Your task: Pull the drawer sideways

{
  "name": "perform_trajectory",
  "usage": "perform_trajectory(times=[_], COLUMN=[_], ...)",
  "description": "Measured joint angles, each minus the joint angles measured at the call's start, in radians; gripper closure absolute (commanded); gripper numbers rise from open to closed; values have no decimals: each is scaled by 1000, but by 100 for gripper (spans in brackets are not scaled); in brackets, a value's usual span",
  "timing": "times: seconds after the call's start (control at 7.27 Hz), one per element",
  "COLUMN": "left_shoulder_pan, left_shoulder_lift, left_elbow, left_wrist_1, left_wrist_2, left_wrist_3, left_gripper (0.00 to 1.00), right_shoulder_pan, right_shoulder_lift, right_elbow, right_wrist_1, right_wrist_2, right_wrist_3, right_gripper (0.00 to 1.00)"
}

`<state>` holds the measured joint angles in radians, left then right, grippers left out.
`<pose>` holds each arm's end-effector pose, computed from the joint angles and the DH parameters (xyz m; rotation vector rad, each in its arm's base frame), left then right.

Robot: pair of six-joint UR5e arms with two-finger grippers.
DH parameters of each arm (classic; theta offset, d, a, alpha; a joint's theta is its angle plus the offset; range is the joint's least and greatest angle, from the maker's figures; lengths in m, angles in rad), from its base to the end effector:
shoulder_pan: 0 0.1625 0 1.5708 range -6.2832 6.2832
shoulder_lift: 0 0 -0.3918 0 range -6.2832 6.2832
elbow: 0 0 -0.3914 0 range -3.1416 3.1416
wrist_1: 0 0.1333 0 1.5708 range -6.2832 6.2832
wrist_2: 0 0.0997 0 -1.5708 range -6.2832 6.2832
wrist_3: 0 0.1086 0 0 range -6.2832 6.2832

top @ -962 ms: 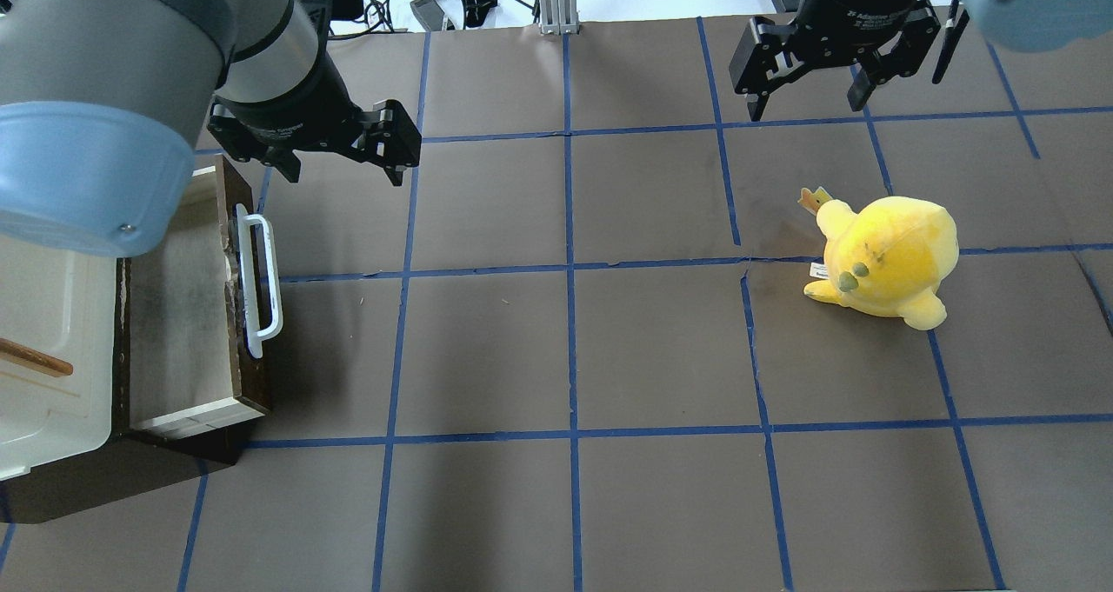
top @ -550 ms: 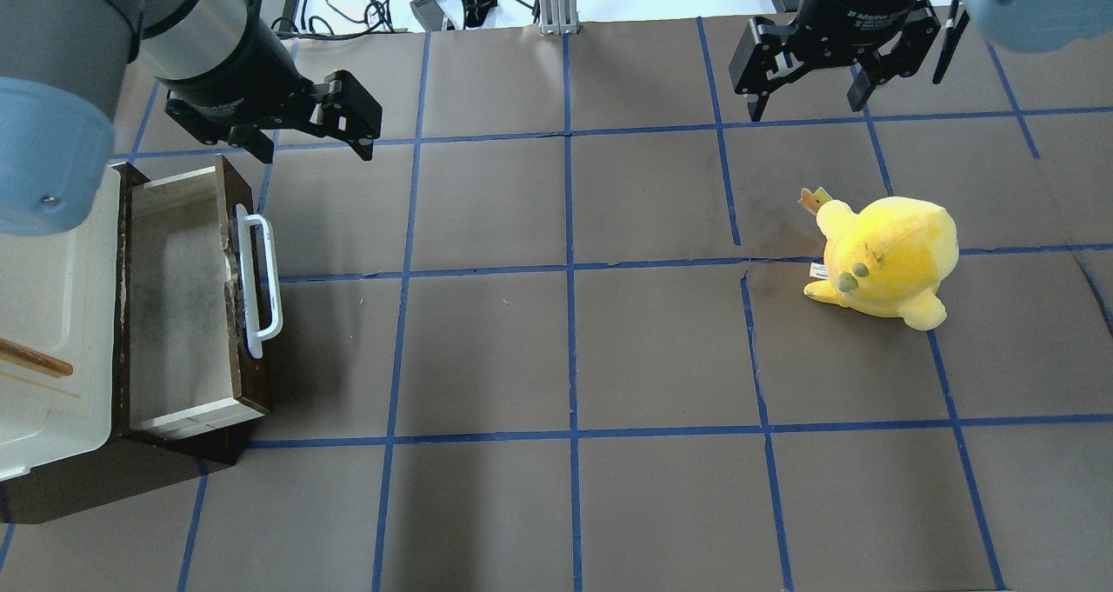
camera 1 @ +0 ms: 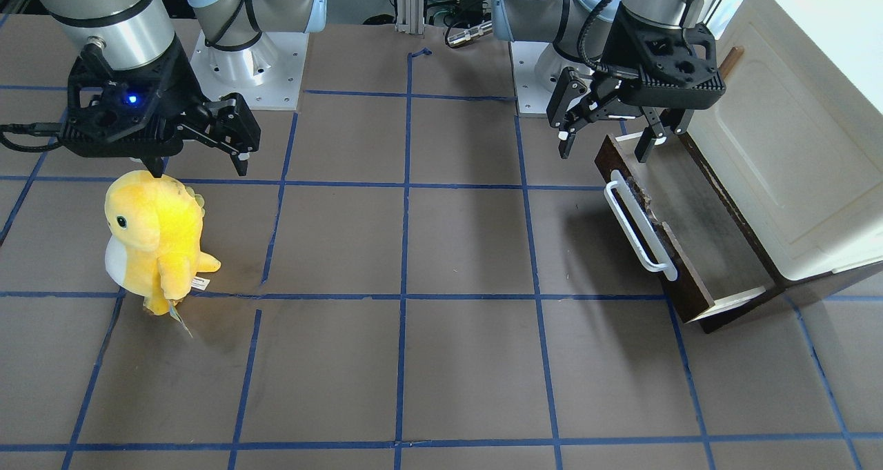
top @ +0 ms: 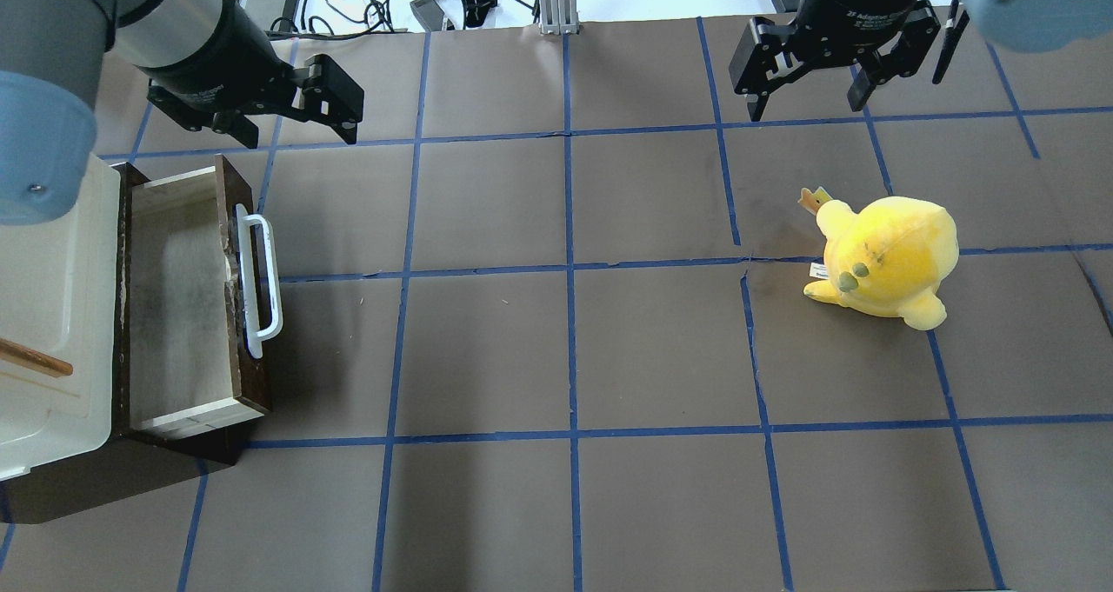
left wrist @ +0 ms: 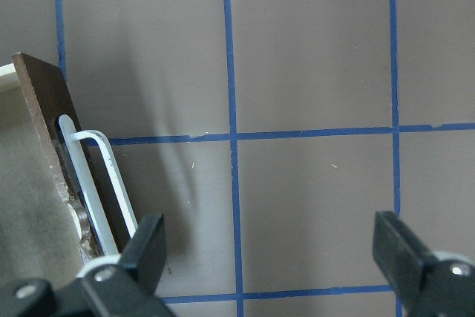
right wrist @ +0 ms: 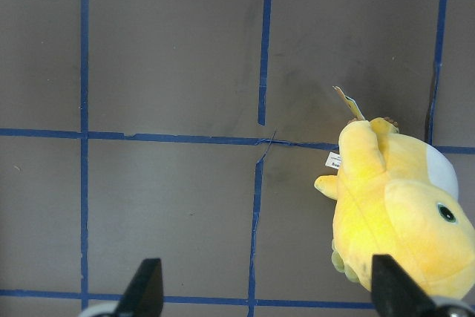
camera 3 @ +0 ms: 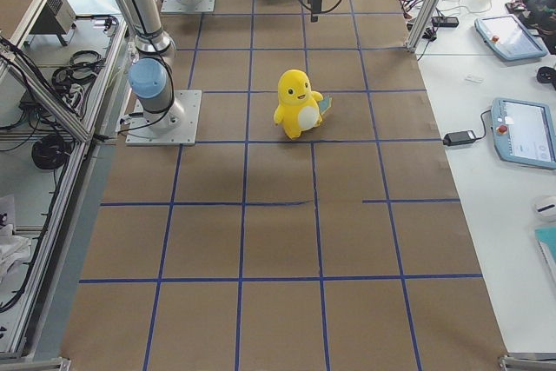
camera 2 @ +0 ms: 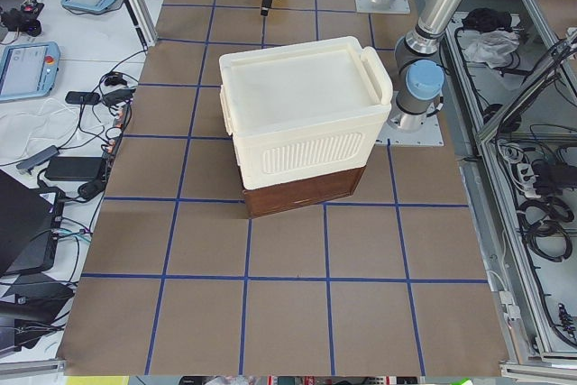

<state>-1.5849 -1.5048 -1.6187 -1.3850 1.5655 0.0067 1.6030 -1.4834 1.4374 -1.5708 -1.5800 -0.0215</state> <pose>-0.1407 -0.4832 0.4744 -0.0333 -3.1191 0.3191 0.1493 -0.5252 0.4669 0.0837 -3.1307 0.0721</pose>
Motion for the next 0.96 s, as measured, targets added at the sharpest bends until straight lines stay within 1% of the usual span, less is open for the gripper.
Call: perform_trajectory(times=[0.41,0.69,0.96], left_shoulder_pan=[-16,-17,-16], left_shoulder_lift=[24,21,20], left_elbow=[6,22,27], left_wrist_1=[-86,-89,-78], left_wrist_2=[4,12,53], left_wrist_3=[-6,0,2], left_gripper=[0,0,0], right_shoulder_pan=[0,0,0], right_shoulder_lift=[0,0,0], right_elbow=[0,0,0], right_wrist_1=[0,0,0], right_wrist_2=[0,0,0], right_wrist_3=[0,0,0], right_gripper=[0,0,0])
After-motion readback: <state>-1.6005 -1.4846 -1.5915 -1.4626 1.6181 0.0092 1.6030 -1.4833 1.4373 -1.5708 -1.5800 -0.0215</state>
